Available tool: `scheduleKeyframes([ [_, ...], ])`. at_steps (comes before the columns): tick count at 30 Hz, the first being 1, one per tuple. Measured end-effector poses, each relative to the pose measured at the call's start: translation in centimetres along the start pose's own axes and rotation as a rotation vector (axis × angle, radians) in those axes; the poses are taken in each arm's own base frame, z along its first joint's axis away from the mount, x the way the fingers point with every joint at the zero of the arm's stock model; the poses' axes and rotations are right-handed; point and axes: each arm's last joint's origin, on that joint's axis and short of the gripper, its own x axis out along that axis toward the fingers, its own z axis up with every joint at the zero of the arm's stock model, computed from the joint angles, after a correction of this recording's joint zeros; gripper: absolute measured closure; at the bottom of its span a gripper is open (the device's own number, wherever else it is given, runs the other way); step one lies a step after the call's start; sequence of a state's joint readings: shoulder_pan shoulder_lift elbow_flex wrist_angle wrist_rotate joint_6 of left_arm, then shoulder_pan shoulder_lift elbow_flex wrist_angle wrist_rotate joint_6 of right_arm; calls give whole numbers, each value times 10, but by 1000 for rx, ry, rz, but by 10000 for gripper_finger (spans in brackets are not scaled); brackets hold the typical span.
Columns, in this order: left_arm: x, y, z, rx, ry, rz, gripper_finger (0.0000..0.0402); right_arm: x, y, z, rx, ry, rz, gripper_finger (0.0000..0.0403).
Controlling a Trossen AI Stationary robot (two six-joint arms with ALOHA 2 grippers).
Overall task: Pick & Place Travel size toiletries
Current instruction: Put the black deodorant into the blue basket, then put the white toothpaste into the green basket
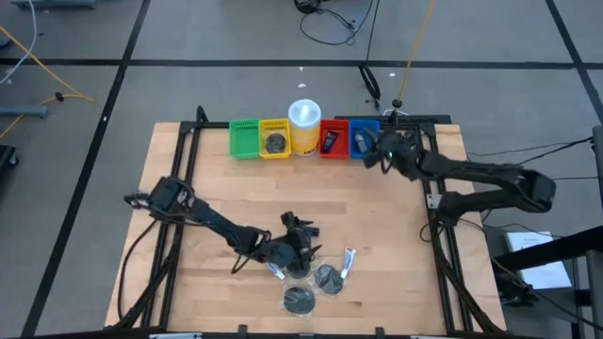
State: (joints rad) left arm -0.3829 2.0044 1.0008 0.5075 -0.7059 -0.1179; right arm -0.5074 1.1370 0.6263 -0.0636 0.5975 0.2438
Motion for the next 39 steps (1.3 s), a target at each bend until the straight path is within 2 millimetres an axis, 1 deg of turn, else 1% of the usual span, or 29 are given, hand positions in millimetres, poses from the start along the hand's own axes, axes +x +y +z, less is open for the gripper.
scheduleKeyframes([
  [4,3,1,-1,-5,-4,5,51,28,-7,-2,47,62,14,186],
  [8,2,0,-1,-6,-9,4,56,45,-8,-7,75,79,-15,186],
  [14,1,-1,-1,-4,-9,0,55,62,-5,-14,111,116,28,186],
  [18,1,-1,-1,-7,-8,1,61,71,-4,-20,107,133,14,184],
  [22,1,-1,-1,-8,-9,0,60,77,-5,-26,99,161,-2,167],
  [28,2,-1,-1,-11,-9,0,60,80,-5,-27,99,168,-1,131],
  [32,2,0,-1,-11,-9,1,65,76,-6,-23,81,152,29,109],
  [35,2,-1,-1,-10,-8,1,66,68,-9,-14,87,106,36,100],
  [39,2,0,-2,3,0,2,66,51,-10,0,103,32,65,103],
])
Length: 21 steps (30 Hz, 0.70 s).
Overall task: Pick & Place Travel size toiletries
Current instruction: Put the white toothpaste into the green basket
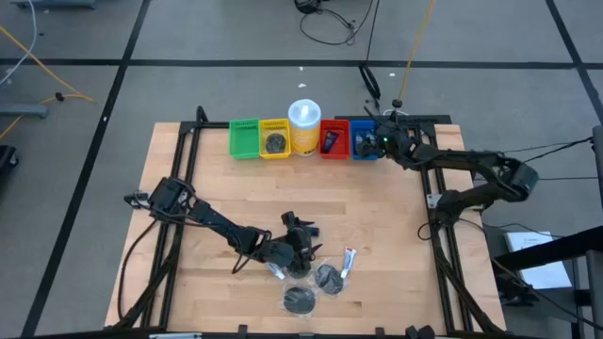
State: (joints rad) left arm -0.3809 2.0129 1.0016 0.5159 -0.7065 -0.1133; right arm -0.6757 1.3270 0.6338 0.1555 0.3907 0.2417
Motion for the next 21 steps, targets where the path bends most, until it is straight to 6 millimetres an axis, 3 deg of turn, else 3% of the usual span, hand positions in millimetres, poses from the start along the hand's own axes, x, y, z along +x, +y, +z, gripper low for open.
scheduleKeyframes([
  [4,0,0,-2,25,21,2,66,-23,12,6,-45,-53,77,114],
  [8,1,2,-3,35,33,8,66,-48,37,-5,-117,-77,213,124],
  [16,4,6,-5,-10,77,-61,66,-92,84,-83,-264,-47,519,142],
  [21,-11,14,12,-9,110,-77,66,-122,100,-128,-323,-70,672,153],
])
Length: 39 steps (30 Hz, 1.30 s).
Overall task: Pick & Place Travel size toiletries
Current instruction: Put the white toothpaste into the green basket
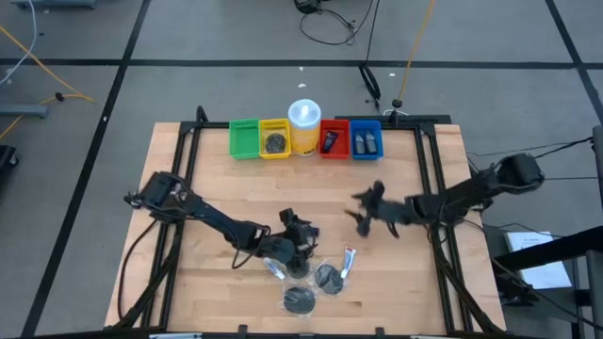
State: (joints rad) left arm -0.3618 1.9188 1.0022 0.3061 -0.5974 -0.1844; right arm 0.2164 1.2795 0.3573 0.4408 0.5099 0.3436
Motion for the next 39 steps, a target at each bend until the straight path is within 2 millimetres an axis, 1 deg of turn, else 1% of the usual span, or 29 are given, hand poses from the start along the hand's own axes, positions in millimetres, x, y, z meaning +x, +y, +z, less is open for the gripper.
scheduleKeyframes([
  [3,-20,6,10,-31,56,-7,66,-6,24,-16,-35,-21,54,160],
  [6,-44,12,16,-73,133,-24,66,-8,41,-29,-71,-56,56,166],
  [9,-64,16,17,-111,227,-60,66,-6,51,-39,-100,-93,49,171],
  [13,-88,17,13,-193,369,-113,66,-1,56,-45,-141,-113,79,175],
  [16,-103,10,4,-236,457,-111,66,-1,60,-42,-157,-124,157,175],
  [18,-112,3,-3,-234,493,-106,66,-1,60,-43,-170,-115,177,175],
  [22,-123,-19,-16,-173,474,-107,66,-1,60,-43,-171,-115,173,175],
  [26,-121,-38,-29,-93,405,-92,66,-1,60,-43,-173,-115,173,176],
  [28,-115,-44,-35,-59,405,-109,66,-1,60,-43,-171,-115,173,176],
  [32,-99,-52,-44,66,439,-212,66,-1,60,-43,-159,-114,173,177],
  [34,-90,-52,-46,101,436,-210,66,-1,60,-43,-156,-114,173,177],
  [37,-76,-45,-46,76,445,-191,66,-1,60,-43,-149,-114,172,177],
  [39,-71,-39,-46,80,474,-197,67,-1,60,-42,-146,-114,172,177],
])
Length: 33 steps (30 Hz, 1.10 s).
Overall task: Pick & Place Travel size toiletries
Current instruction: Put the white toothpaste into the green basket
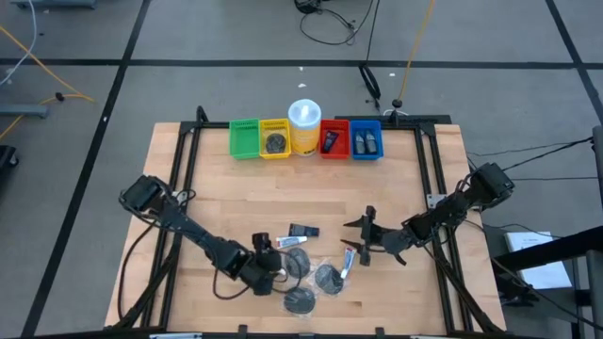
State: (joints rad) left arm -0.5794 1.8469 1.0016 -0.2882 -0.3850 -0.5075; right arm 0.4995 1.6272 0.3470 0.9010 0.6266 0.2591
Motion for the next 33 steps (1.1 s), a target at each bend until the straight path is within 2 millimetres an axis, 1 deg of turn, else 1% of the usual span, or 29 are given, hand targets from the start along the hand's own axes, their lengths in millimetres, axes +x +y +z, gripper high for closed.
scheduleKeyframes([
  [3,3,6,3,17,20,-29,78,0,0,0,0,0,0,177],
  [6,5,11,5,11,46,-59,108,0,0,0,0,0,0,177],
  [12,7,17,7,-41,104,-120,193,0,0,0,1,1,0,177],
  [17,7,18,6,-30,121,-128,280,0,0,0,2,0,-2,177],
  [20,-1,22,4,-42,156,-114,327,1,-1,0,14,0,-7,177],
  [23,-18,31,3,-82,179,-53,364,1,-1,0,17,1,-8,177],
  [25,-36,42,5,-135,169,26,381,1,-2,0,16,1,-9,177],
  [28,-64,69,7,-237,145,179,392,1,-2,0,16,1,-9,177],
  [31,-93,110,9,-390,120,335,383,1,-2,0,12,1,-9,177],
  [33,-108,144,9,-495,118,435,373,1,-2,0,11,1,-9,177],
])
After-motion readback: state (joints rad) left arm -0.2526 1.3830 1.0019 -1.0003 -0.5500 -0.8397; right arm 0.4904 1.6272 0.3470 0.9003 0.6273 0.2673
